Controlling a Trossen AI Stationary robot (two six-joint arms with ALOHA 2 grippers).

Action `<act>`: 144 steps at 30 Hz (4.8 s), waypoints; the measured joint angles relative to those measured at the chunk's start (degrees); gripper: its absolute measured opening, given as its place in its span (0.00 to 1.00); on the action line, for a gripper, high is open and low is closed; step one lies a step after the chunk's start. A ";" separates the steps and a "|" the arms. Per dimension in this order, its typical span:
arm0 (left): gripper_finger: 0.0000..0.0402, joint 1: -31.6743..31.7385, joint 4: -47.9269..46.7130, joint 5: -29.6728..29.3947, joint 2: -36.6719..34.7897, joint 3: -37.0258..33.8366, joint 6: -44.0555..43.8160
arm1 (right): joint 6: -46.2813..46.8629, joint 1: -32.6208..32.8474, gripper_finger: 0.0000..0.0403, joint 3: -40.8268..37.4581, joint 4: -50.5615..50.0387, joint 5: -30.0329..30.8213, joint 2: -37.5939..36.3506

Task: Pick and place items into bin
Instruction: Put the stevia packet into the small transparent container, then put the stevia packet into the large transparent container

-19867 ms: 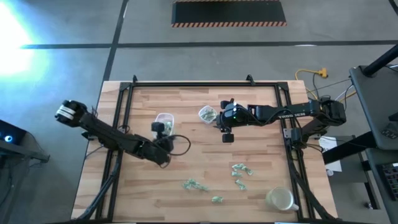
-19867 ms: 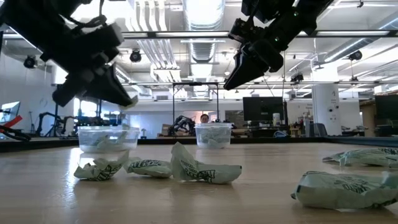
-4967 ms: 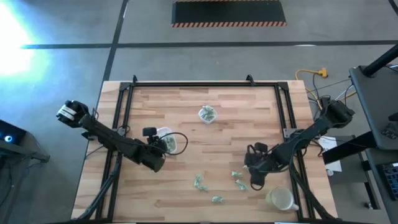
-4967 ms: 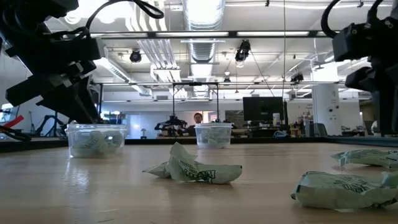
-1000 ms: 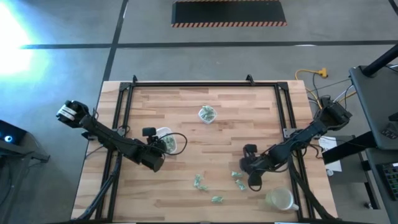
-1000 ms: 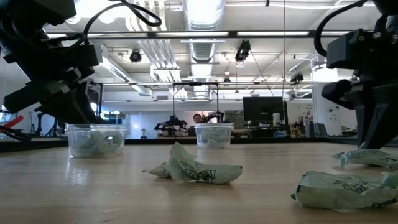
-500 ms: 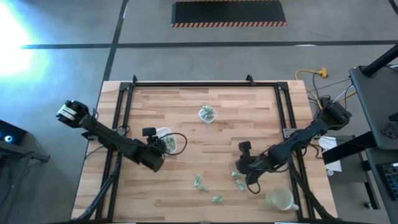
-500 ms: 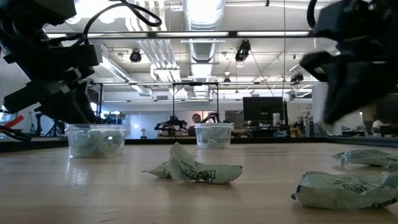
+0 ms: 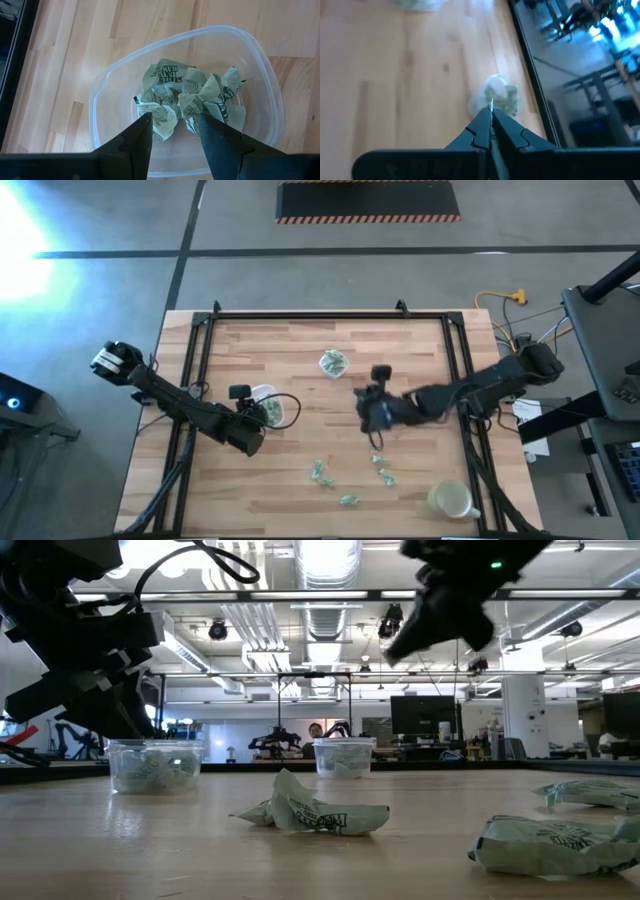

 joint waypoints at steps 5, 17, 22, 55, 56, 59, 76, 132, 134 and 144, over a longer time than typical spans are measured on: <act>0.36 0.02 0.02 0.02 0.00 0.00 0.00 | -4.09 -10.84 0.02 1.42 5.70 -11.79 0.09; 0.36 0.00 0.01 0.00 0.00 0.00 0.34 | -5.02 -31.19 0.02 -1.09 17.59 -35.83 0.11; 0.36 0.00 0.00 -0.02 0.00 0.00 0.39 | -5.15 -33.39 0.02 -5.59 28.05 -40.27 0.11; 0.36 0.00 0.03 -0.07 0.00 -0.13 0.46 | -5.51 -36.88 0.02 7.17 21.94 -44.48 19.31; 0.36 0.00 0.07 -0.04 0.00 -0.15 0.46 | -5.51 -36.86 0.02 7.19 21.58 -44.55 19.21; 0.36 0.00 0.04 -0.04 0.00 -0.22 0.46 | -5.51 -36.85 0.02 6.95 20.38 -44.77 19.04; 0.36 0.01 0.07 -0.04 0.00 -0.36 0.46 | -7.76 -36.84 0.08 6.12 18.88 -50.37 18.95; 0.36 0.14 44.49 26.95 15.22 7.89 43.50 | -8.03 -21.45 0.20 -0.87 -0.89 -50.73 -6.58; 0.36 0.37 46.16 27.08 18.01 8.88 45.09 | -8.03 -21.43 0.20 -0.87 -0.90 -50.76 -6.59; 0.36 2.86 46.57 34.37 25.38 14.36 45.19 | -8.01 -21.19 0.21 -0.87 -0.91 -50.76 -6.67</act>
